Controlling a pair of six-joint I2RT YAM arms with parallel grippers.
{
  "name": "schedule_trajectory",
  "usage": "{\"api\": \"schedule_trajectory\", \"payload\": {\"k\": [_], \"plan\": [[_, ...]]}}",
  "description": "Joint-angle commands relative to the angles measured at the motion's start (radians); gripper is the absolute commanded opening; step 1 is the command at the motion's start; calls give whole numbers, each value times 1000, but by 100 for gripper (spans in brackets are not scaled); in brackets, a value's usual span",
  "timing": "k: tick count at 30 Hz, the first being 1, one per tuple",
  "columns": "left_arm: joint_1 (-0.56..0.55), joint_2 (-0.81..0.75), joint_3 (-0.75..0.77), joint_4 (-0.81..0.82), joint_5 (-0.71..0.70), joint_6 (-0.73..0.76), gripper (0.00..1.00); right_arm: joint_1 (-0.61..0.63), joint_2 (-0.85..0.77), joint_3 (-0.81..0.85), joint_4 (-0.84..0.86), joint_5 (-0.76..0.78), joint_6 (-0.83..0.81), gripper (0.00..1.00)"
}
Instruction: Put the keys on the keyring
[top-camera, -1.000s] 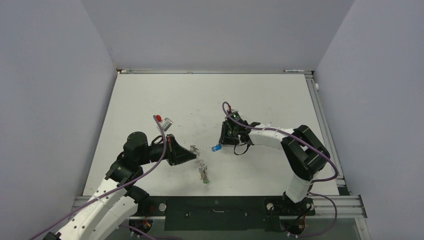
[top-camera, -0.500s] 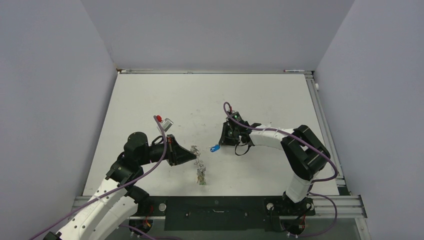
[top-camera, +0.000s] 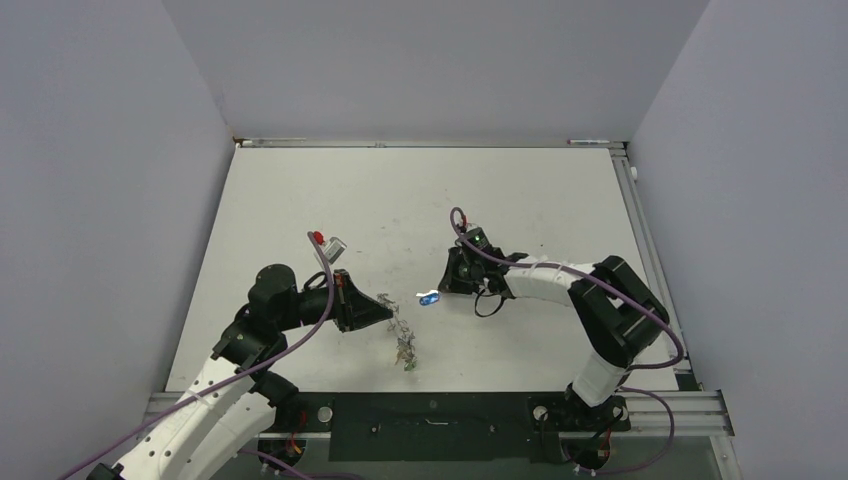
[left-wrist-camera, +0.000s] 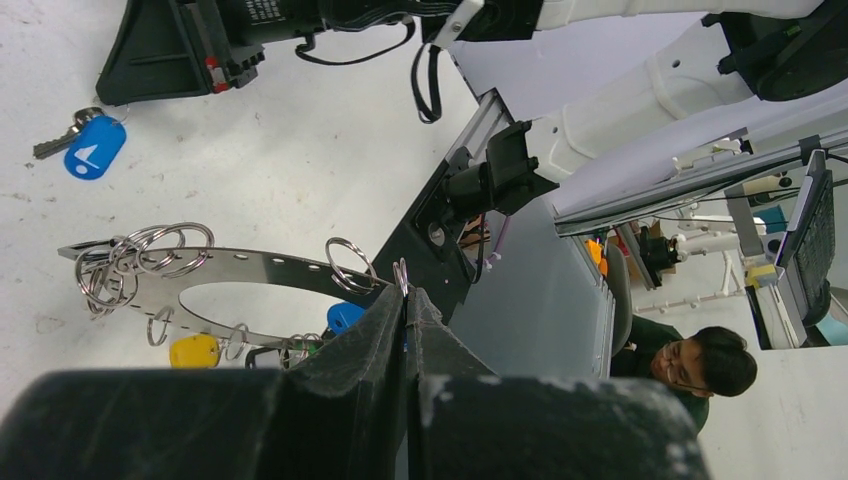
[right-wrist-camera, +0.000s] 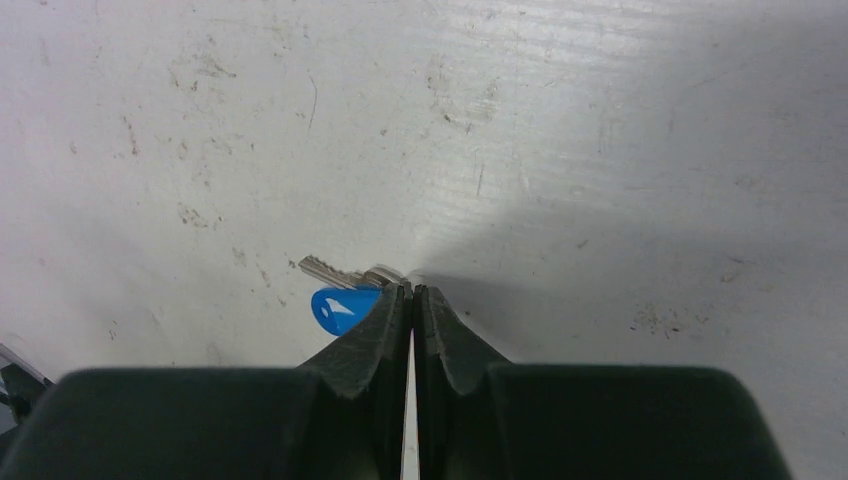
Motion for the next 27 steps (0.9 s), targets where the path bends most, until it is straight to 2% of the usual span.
{"api": "schedule_trajectory", "payload": {"k": [1, 8, 16, 27], "plan": [[9, -14, 9, 78, -2, 6, 0, -5, -148, -51, 137, -3, -53, 5], [13, -15, 9, 89, -1, 8, 0, -4, -336, -49, 148, 11, -224, 5], [14, 5, 21, 114, 11, 33, 0, 9, -464, -10, 88, 18, -396, 5], [17, 37, 6, 277, 93, 41, 0, 217, -722, 9, 74, 9, -705, 5]]}}
